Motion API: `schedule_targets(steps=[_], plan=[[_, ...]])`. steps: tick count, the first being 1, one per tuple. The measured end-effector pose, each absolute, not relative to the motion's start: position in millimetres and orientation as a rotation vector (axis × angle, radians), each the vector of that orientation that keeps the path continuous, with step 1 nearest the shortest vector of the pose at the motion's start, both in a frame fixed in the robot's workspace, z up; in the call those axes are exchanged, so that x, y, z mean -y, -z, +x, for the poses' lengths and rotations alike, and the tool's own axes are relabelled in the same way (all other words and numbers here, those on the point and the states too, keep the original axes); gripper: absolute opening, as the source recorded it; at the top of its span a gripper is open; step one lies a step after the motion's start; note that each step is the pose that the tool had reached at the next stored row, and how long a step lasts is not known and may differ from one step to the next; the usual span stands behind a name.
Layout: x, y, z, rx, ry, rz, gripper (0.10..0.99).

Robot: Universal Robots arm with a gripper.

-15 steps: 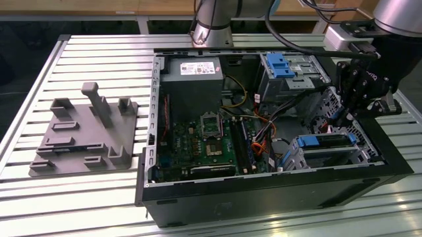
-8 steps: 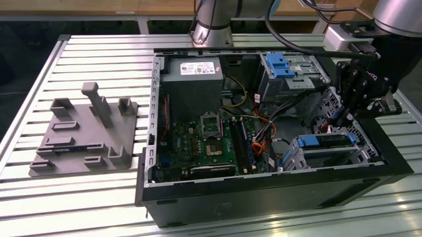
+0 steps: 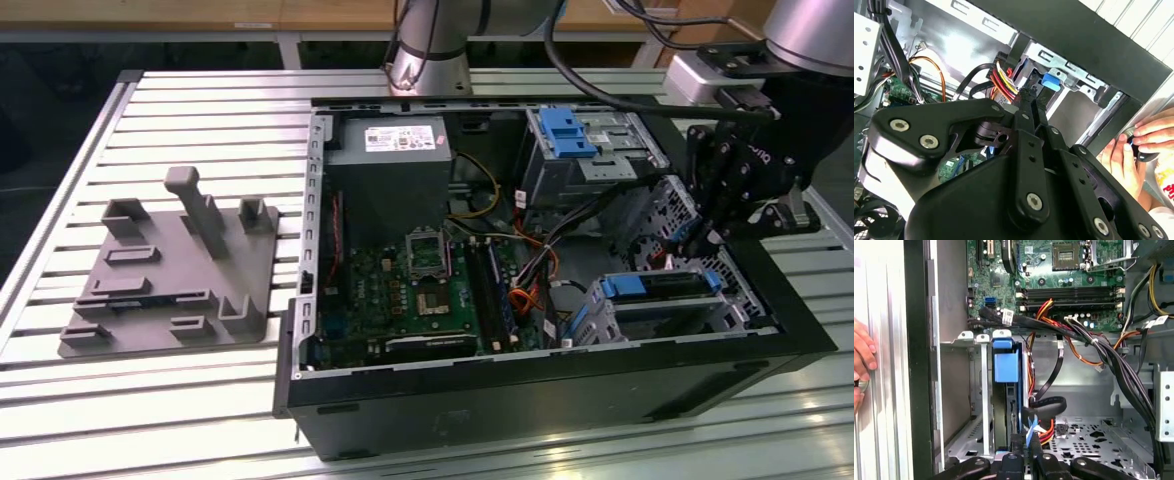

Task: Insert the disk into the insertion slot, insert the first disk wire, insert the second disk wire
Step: 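Insert the first disk wire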

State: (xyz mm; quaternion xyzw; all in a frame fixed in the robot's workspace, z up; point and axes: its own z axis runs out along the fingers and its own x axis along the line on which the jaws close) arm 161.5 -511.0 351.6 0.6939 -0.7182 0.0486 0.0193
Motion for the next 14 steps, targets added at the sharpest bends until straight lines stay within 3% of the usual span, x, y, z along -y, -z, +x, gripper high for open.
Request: schedule_targets(steps=[14], plan=[[511.1,-348.8,158.7,2.290,-0.139,2.070,0.165]])
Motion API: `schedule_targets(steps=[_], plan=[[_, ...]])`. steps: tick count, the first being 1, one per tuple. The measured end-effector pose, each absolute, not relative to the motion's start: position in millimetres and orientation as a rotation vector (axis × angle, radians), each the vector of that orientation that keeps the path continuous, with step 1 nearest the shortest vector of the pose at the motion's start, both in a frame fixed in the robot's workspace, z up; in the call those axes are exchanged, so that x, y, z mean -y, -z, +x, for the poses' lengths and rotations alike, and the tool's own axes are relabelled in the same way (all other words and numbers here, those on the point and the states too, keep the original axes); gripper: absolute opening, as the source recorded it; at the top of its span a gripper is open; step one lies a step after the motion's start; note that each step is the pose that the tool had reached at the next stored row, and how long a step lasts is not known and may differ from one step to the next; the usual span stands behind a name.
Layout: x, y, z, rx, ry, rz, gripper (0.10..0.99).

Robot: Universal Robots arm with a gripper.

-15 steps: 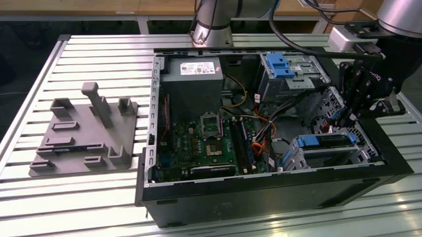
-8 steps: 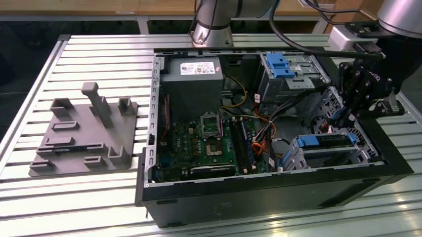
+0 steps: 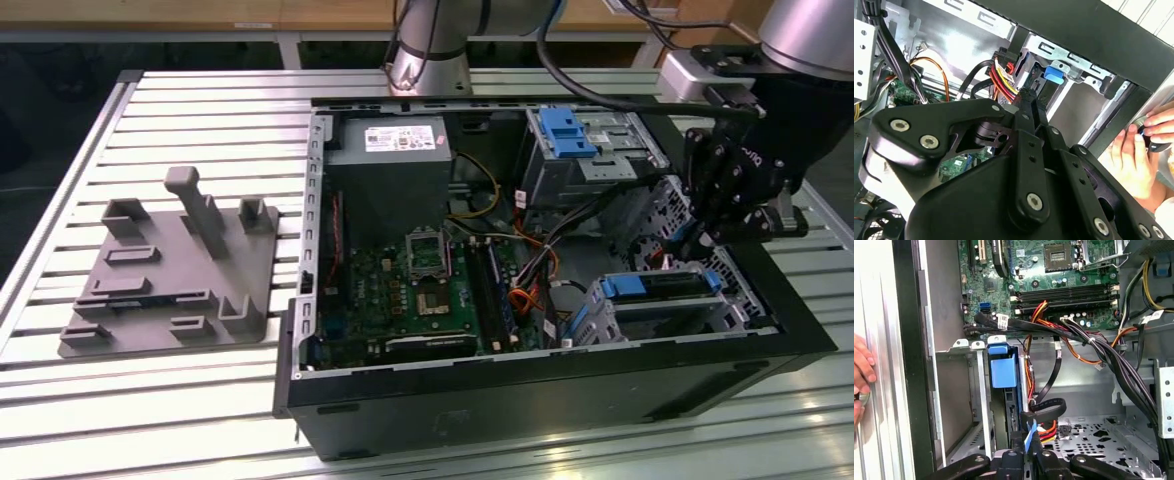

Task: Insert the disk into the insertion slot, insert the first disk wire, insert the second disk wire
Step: 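Insert the first disk wire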

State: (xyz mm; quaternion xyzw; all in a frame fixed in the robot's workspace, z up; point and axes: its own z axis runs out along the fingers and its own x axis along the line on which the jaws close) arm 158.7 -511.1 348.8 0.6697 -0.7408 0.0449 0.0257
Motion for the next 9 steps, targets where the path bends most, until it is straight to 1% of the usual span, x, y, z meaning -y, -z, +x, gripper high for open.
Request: schedule_targets(steps=[9], plan=[[511.0,-347.6,161.2,2.277,-0.137,2.082,0.165]])
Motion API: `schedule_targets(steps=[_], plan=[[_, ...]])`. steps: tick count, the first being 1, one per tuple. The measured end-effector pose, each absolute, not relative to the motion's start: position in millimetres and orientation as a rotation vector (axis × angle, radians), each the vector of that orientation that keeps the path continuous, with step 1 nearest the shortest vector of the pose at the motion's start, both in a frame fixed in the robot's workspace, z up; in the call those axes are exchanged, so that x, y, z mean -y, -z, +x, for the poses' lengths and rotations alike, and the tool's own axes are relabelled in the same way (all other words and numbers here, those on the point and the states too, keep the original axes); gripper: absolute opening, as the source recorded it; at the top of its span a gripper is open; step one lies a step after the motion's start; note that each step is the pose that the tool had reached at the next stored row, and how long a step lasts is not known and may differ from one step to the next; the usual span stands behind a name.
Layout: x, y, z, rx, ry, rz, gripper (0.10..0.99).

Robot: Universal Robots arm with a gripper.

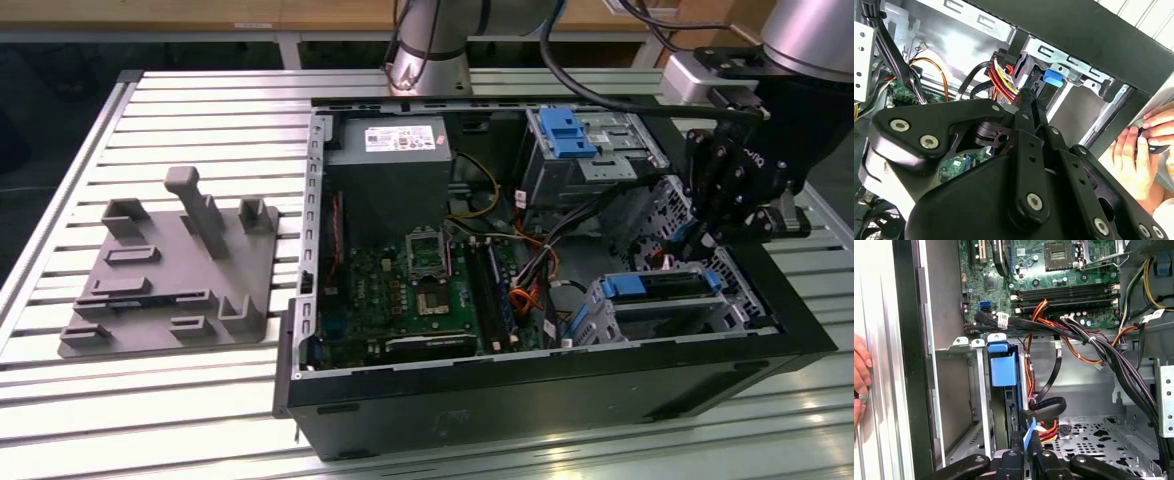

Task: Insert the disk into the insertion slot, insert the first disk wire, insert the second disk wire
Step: 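Insert the first disk wire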

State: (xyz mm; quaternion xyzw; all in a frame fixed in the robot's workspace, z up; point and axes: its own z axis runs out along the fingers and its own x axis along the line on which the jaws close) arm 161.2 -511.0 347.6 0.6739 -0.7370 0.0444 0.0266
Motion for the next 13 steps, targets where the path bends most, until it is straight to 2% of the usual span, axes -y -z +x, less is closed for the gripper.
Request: schedule_targets(steps=[13], plan=[[512.2,-345.1,157.8,2.246,-0.136,2.115,0.165]])
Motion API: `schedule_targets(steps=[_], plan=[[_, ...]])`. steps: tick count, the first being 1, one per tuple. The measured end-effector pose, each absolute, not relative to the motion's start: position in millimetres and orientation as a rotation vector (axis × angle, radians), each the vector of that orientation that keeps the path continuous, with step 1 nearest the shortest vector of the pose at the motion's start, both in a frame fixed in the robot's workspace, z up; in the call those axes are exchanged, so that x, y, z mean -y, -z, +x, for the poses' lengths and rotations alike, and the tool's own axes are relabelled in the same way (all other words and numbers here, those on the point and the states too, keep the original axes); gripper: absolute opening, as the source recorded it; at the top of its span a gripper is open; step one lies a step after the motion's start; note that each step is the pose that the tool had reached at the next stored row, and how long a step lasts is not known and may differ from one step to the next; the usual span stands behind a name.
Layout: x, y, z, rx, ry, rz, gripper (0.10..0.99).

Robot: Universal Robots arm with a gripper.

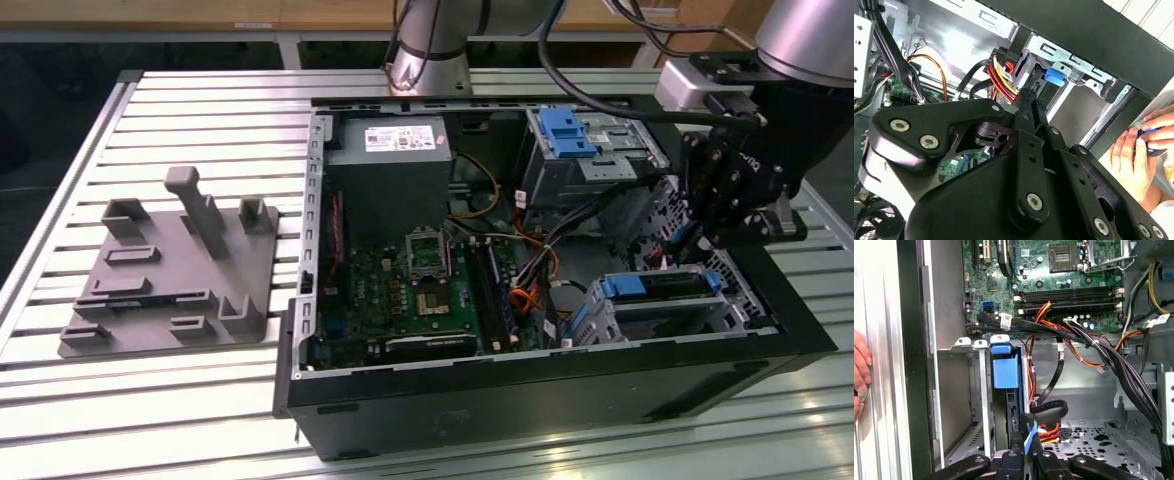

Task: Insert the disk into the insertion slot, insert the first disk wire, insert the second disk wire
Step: 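Insert the first disk wire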

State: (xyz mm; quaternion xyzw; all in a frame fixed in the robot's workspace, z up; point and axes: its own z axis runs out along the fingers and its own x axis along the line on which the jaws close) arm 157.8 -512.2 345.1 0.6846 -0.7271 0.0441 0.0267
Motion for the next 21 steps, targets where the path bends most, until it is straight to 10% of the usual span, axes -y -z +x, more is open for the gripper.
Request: schedule_targets(steps=[21], plan=[[514.7,-341.0,160.1,2.233,-0.136,2.131,0.165]])
